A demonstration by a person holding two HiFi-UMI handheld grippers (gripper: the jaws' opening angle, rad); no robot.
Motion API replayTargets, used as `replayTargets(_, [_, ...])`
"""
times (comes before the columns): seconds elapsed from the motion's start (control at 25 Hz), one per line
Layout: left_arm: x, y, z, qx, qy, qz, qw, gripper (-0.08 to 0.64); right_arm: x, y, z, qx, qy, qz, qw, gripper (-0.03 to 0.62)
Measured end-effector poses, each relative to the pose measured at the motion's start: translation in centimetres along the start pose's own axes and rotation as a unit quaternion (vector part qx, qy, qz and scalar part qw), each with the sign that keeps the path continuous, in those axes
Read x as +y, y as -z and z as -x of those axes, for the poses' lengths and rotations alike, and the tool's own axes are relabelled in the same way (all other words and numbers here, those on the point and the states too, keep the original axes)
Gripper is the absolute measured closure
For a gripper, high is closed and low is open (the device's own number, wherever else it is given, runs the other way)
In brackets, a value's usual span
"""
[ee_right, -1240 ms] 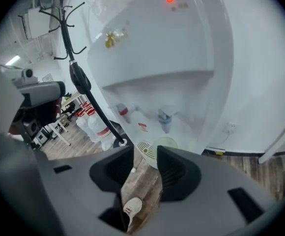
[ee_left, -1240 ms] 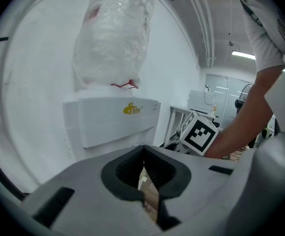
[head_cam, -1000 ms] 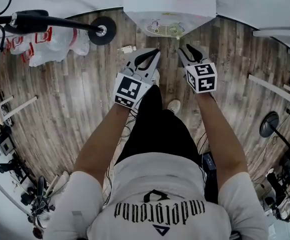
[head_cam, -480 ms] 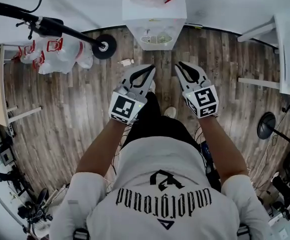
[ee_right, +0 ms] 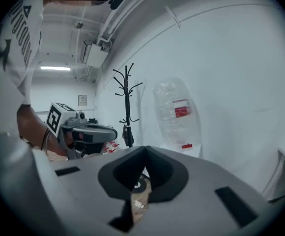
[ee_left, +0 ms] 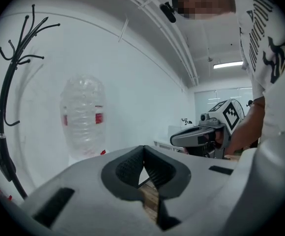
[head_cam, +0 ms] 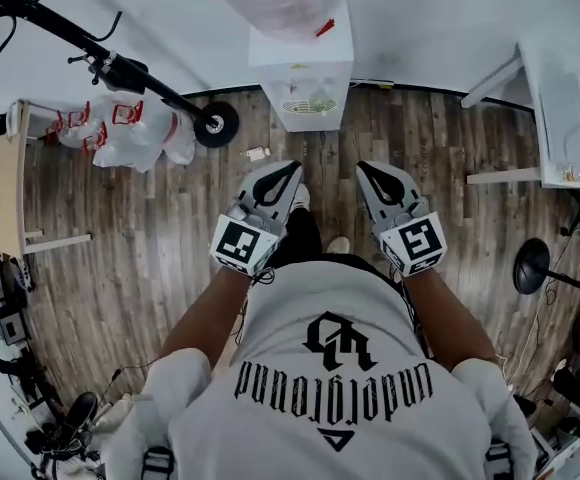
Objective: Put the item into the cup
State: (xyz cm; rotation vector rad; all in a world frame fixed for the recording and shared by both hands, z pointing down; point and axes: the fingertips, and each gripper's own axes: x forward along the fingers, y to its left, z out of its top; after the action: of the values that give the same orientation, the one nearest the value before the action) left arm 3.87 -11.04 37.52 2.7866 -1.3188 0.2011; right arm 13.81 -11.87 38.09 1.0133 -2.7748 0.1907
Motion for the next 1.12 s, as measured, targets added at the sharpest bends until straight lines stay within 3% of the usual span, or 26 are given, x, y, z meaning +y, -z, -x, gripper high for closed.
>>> replayTargets(0.28, [-2.3, -4.2, 1.7, -0.024, 0.007, -0.025, 0.9994, 0.552, 0.9, -3.4, 3.7, -0.034, -0.019, 0.024, 0.999, 0.586])
replayTargets(0.72, [-5.0, -7.8, 5.7, -0.024, -0.022, -0.014, 0.9994, 0.552, 3.5, -6.3, 6.9, -0.05, -0.028, 0.054, 0.997, 0.586])
replayTargets(1.12, [-5.7, -9.0, 10.7, -0.032, 0.034, -0.027, 0.9985, 0.552, 8.8, -7.3, 8.2, -0.064, 0.01, 0.051, 0.997, 0.586])
